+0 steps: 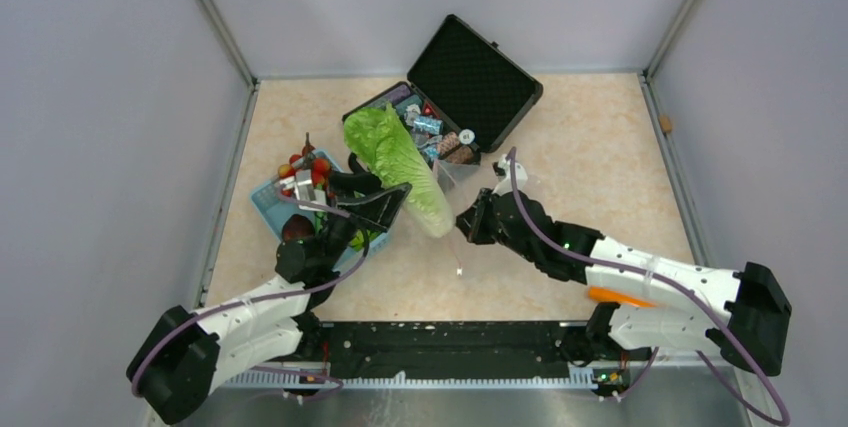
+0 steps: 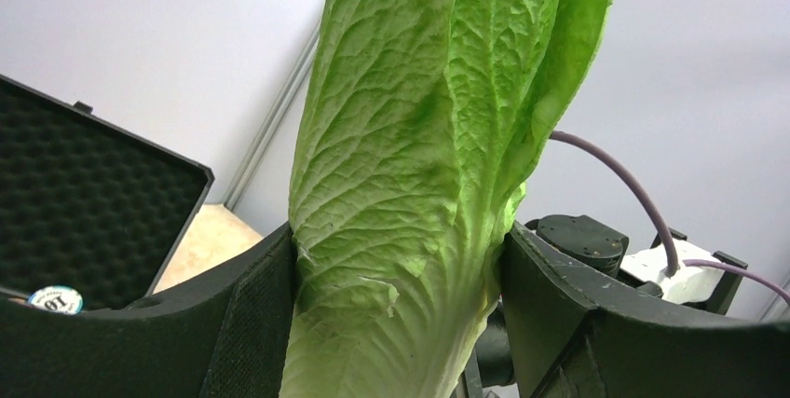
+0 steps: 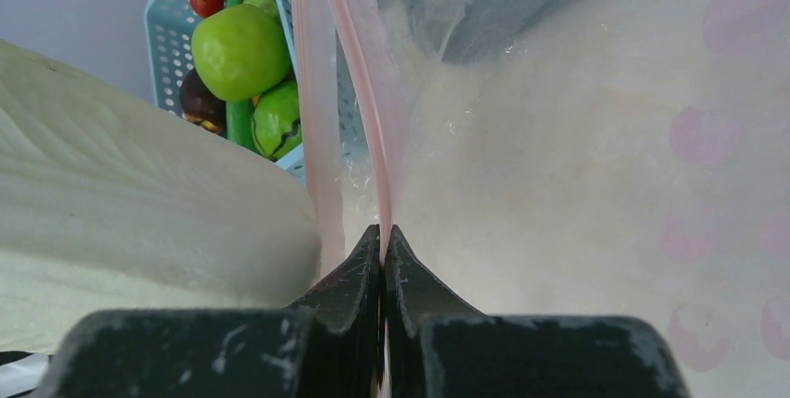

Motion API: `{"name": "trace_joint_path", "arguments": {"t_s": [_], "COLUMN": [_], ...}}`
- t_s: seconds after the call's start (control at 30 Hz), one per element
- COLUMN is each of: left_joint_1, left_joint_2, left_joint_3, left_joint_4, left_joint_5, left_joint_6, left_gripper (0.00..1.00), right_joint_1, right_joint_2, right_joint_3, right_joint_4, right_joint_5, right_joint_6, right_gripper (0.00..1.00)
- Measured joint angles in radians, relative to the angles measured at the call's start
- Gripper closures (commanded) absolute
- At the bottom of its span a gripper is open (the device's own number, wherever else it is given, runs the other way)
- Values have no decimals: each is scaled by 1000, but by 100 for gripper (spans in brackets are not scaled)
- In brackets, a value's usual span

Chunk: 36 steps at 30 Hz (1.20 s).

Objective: Place the food in the zip-top bag and seal the zipper
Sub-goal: Place the fake vegetable in the zipper food storage bag.

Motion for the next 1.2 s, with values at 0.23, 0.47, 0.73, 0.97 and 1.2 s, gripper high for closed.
{"name": "trace_joint_path", "arguments": {"t_s": [0.23,0.47,0.73,0.97,1.2], "left_joint_1": [-1,-6,-21,-58,-74], "left_joint_2": [82,135,165,170,175], "left_joint_3": [0,1,11,44,52], "left_joint_4": [100,149,150,149,149], "left_joint_5": [-18,-29,-29,-30,-28], "left_joint_6": [8,38,124,173,195], "left_gripper": [100,100,100,100,73], "right_joint_1": [0,-2,-2,-2,-2], "right_joint_2": [-10,-55,-67,-89,-97], "right_joint_3": [0,0,76,147,148], "right_joint_4": [-1,-21,-64,-79,-74], "right_joint_5": [-43,-45,-60,-79,-71], "right_joint_6": [16,24,25,50,84], "right_gripper": [100,100,100,100,100]}}
